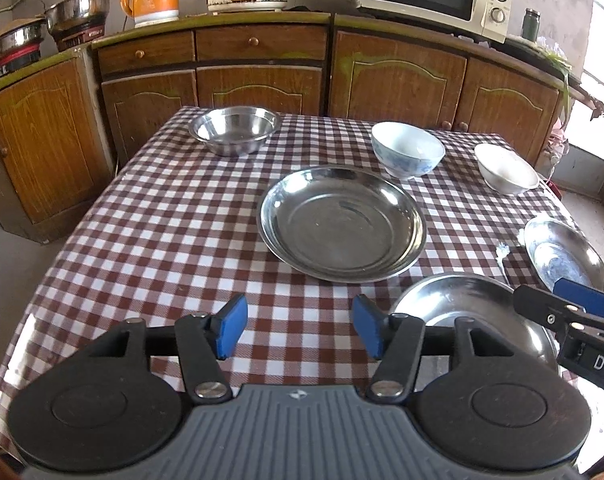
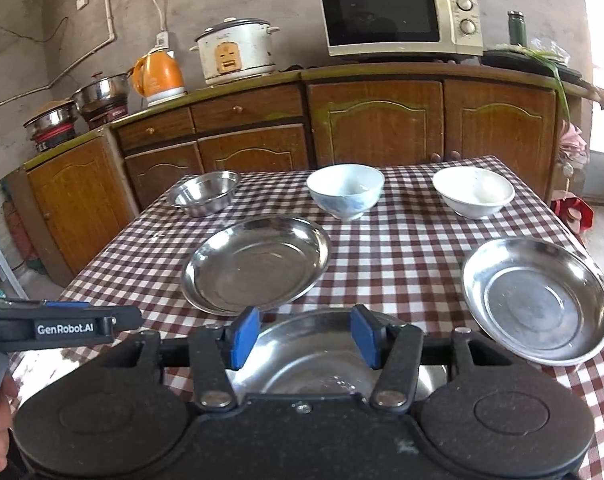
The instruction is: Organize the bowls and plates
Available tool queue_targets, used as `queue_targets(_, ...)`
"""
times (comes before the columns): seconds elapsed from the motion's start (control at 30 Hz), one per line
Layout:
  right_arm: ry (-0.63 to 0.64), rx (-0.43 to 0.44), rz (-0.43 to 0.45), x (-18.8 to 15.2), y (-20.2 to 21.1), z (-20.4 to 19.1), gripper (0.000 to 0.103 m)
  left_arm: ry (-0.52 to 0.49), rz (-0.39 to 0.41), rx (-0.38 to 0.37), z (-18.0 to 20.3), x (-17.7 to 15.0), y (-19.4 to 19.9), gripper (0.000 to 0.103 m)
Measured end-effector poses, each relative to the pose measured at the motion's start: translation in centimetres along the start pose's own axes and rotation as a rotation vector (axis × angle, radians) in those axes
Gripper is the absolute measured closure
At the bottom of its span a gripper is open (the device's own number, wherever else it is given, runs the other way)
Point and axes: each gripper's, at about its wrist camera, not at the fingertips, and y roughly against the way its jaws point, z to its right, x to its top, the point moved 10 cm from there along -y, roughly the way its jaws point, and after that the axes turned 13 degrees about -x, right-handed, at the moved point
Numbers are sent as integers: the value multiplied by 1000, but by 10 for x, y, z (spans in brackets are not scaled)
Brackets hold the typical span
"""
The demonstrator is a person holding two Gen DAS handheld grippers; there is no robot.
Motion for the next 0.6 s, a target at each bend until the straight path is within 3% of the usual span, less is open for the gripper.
queue_targets(0.2,22,16,1,6,-2,-13,40,-37,-4,12,-7,5,4,42)
queue_targets(0.6,46,28,9,13,-6,-22,39,-17,0,5,-8,4,2,42)
